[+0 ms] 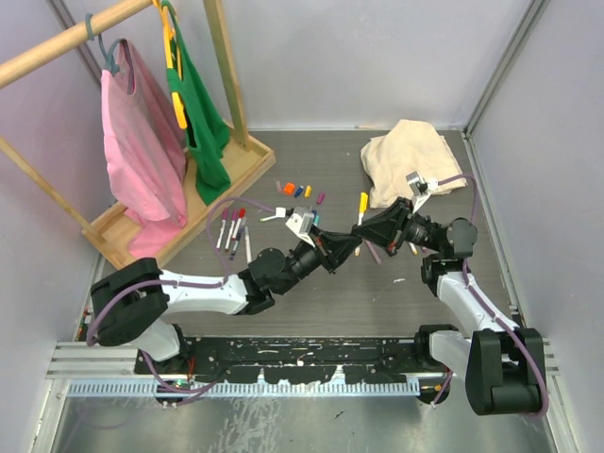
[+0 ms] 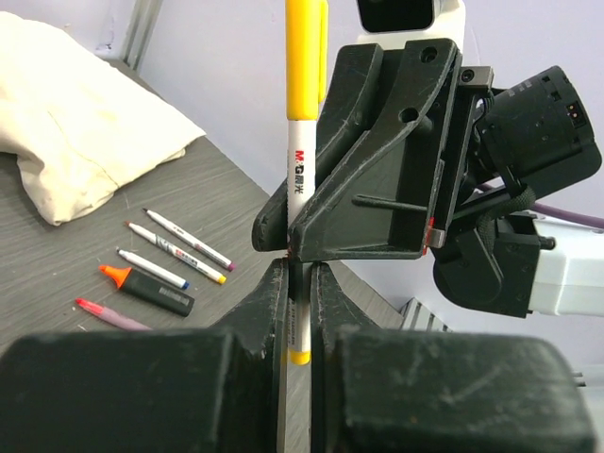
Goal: Open the pen caps
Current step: Pick up the pen from the center of the board, then open the pen cap from the pen.
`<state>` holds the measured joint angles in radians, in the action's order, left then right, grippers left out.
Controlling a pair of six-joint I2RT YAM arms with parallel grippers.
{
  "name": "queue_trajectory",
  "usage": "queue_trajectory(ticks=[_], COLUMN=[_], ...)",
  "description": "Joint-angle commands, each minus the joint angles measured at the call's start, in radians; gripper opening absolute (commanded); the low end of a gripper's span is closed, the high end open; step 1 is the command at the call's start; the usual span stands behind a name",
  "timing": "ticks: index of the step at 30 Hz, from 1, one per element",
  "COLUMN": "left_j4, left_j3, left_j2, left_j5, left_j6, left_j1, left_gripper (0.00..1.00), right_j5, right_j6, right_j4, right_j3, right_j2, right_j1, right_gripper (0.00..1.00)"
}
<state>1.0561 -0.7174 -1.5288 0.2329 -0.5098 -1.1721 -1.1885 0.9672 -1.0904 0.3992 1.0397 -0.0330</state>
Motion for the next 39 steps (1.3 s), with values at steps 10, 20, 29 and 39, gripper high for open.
queue_trajectory(ticks=[10, 20, 29, 39], left_j4=[0.01, -0.301, -0.28, -0.097], left_j3=[0.053, 0.007, -0.151, -0.268], left_j2=[0.113, 0.314, 0.171, -0.049], left_j5=[-0.105, -0.464, -0.676, -0.751], left_j6=[0.076, -0.046, -0.229, -0.417], left_j1=[0.008, 0.249, 0.362, 0.377], left_gripper=[0.62, 0.91, 0.89, 0.66], right_j5=[-0.045, -0.117, -0.192, -0.2], right_j6=[-0.221, -0.46, -0.646, -0.697], right_j4=[0.284, 0.651, 0.918, 0.983], right_j3=[0.124, 0.233, 0.32, 0.337], right_j2=[-0.031, -0.035, -0.006, 0.008], right_j1=[-0.007, -0.007, -0.007, -0.01], right_gripper=[0.01, 0.02, 0.02, 0.02])
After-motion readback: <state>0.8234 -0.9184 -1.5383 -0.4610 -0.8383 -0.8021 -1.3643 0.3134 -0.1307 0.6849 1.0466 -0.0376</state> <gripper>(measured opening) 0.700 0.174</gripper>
